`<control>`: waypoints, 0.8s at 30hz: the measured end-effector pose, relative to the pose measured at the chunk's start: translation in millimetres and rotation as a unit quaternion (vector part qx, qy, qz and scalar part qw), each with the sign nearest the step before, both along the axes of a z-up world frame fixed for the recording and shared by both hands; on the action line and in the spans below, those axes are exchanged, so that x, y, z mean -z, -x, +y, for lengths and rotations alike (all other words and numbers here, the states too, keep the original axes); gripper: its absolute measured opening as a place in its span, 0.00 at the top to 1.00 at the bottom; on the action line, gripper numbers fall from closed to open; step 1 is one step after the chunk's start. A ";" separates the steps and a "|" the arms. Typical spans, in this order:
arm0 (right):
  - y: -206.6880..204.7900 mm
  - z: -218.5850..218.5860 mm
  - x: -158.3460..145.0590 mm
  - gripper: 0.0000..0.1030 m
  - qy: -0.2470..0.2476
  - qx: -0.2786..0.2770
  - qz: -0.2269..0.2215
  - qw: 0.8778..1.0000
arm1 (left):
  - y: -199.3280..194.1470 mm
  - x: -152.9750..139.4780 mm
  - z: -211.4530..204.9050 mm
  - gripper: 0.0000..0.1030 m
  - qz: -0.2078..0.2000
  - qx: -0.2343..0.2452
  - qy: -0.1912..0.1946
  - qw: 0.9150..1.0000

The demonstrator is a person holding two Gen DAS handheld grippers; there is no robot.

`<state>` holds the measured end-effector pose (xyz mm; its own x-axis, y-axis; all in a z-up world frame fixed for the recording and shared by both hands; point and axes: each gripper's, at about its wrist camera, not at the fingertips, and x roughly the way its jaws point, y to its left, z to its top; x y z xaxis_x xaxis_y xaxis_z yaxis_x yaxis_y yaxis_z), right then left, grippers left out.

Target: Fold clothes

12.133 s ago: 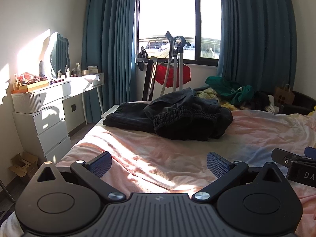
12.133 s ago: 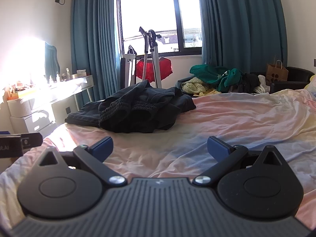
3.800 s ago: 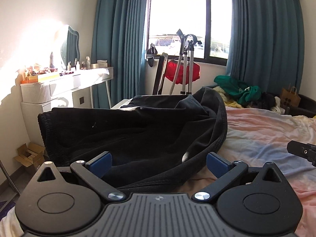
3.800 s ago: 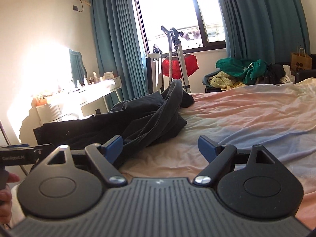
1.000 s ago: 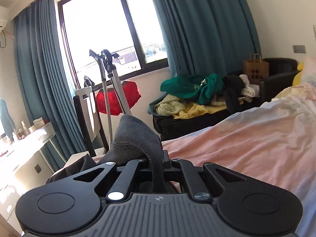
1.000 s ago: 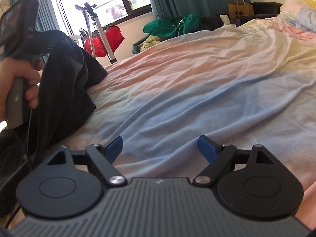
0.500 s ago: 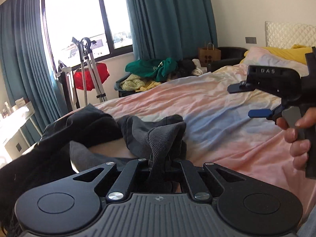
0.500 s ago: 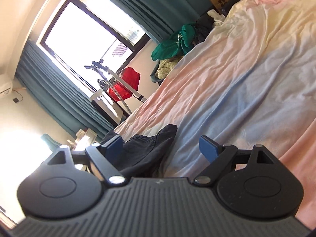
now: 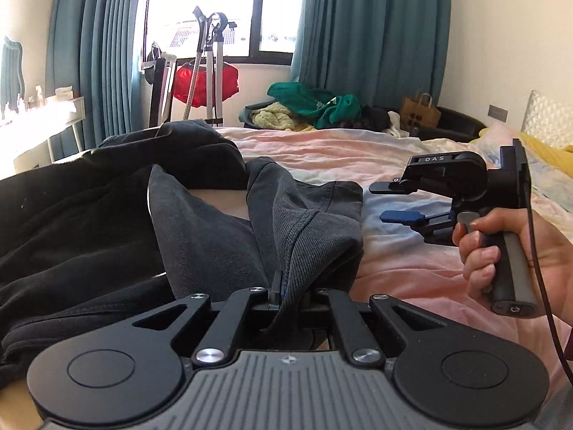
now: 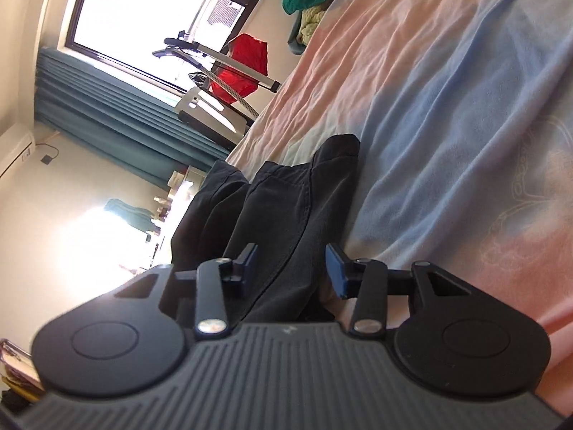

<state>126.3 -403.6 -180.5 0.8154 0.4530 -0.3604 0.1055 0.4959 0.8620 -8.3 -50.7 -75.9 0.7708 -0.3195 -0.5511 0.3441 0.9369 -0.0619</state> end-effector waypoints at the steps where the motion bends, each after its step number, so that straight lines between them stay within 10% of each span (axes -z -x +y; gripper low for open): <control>1: -9.4 -2.3 7.7 0.58 -0.011 0.007 0.009 1.000 | -2.9 2.9 1.5 0.95 0.008 -0.002 0.005 1.000; 10: -56.6 18.1 34.7 0.60 -0.017 0.008 -0.003 1.000 | -43.1 18.6 13.5 0.95 0.051 -0.035 0.049 0.997; 14: -61.8 33.0 28.0 0.91 0.021 0.003 -0.018 1.000 | -48.2 20.8 13.3 0.95 0.054 -0.036 0.055 0.996; 24: -14.1 -3.1 -30.9 0.93 0.048 0.125 -0.104 0.986 | -38.9 17.8 -9.4 0.87 0.037 0.037 0.042 0.998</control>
